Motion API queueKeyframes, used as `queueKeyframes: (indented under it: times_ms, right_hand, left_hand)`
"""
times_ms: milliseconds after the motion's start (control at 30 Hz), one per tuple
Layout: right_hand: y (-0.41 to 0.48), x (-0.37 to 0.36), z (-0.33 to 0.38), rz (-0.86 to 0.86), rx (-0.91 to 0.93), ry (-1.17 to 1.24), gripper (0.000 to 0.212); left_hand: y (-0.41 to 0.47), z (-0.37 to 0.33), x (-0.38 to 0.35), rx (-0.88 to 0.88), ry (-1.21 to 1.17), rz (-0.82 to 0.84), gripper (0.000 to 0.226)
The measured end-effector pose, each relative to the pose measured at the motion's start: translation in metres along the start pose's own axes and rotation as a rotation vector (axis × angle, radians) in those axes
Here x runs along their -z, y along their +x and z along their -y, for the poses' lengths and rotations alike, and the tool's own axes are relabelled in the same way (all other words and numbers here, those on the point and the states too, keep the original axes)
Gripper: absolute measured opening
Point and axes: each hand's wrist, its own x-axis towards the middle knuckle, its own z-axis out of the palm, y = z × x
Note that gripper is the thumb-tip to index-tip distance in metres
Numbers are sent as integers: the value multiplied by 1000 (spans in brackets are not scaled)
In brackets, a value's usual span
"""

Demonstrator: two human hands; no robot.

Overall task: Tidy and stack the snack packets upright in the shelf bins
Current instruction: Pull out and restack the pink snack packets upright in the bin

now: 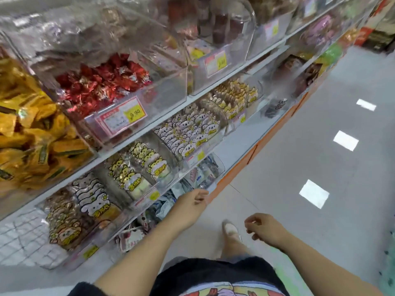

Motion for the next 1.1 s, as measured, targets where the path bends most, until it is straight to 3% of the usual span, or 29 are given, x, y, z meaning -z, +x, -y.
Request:
queueKeyframes:
  times_ms: [333,600,733,867,967,1100]
  right_hand:
    - [133,98,97,209,226,-344,14]
    - [207,18,106,344,439,-499,20]
    - [257,-44,80,258,635,-586,14]
    - [315,-107,40,33,874,-524,36]
    - [343,-137,17,-72,1132,-471,36]
    - [365,-153,-10,-131,1260,-360,35]
  left_hand:
    - [56,-7,-10,279,-174,-303,29]
    - [83,69,-37,349,-154,-463,28]
    - [124,132,-55,305,-27,-499,29]
    - [161,188,-74,188,253,-573,37]
    - [180,222,-93,45,415,-688,38]
    - [195,252,-120,-37,536,-753,38]
